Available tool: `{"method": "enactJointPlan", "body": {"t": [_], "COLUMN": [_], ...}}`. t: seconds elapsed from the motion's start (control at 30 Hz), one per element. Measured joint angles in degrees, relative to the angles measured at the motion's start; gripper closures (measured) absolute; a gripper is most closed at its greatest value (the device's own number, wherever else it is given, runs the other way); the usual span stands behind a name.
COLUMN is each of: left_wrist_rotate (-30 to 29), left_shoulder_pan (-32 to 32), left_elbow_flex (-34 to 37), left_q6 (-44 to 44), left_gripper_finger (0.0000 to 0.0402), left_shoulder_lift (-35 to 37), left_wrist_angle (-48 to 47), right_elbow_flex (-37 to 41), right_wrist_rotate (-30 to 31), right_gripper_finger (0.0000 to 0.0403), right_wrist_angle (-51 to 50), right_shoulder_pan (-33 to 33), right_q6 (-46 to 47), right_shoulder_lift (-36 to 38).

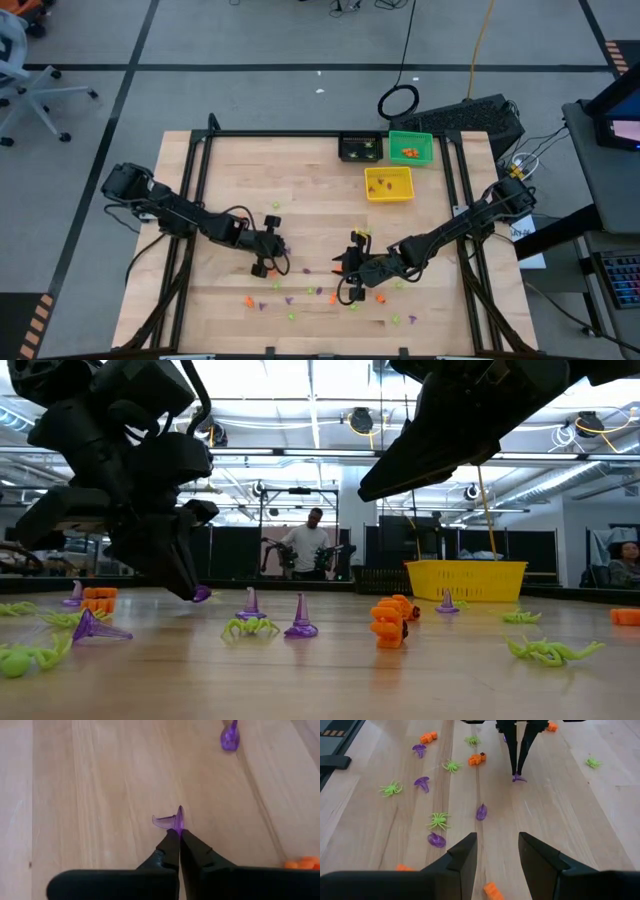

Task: Sort Halloween decoration
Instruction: Put the violet witch hat toy into the yellow basket

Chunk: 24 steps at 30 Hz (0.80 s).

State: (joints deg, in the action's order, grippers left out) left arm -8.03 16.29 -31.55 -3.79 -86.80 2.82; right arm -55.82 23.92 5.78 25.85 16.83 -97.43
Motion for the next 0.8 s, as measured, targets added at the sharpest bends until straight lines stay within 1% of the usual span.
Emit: {"method": "enactJointPlan", "body": {"t": [0.3, 0.4, 0.57, 0.8], "left_wrist_rotate": [0.07, 0.09, 0.10, 0.63], "left_shoulder_pan": [0.00, 0.00, 0.57, 1.46], "left_elbow_flex": [0.00, 0.00, 0.00, 0.00], "left_q6": [0.00, -0.04, -0.79, -1.11], "left_gripper_finger": [0.0402, 0.0402, 0.0401, 0.0401], "left_shoulder_lift": [0.00, 0.00, 0.00, 0.00], "left_wrist_angle": [0.21, 0.31, 1.51, 1.42], "right_elbow_flex": [-0.01, -0.04, -0.05, -0.05], "right_wrist_rotate": [0.28, 0.27, 0.11, -0.04], "right_gripper_finger": [0.0271, 0.0271, 0.0271, 0.0271], "right_wrist_angle": [0.60, 3.91, 10.42, 15.07], "right_shoulder_pan": [-0.03, -0.34, -0.51, -2.00], "right_q6": [0.01, -0.17, -3.87, -5.29], "right_shoulder_lift": [0.00, -0.61, -3.54, -7.02]}}
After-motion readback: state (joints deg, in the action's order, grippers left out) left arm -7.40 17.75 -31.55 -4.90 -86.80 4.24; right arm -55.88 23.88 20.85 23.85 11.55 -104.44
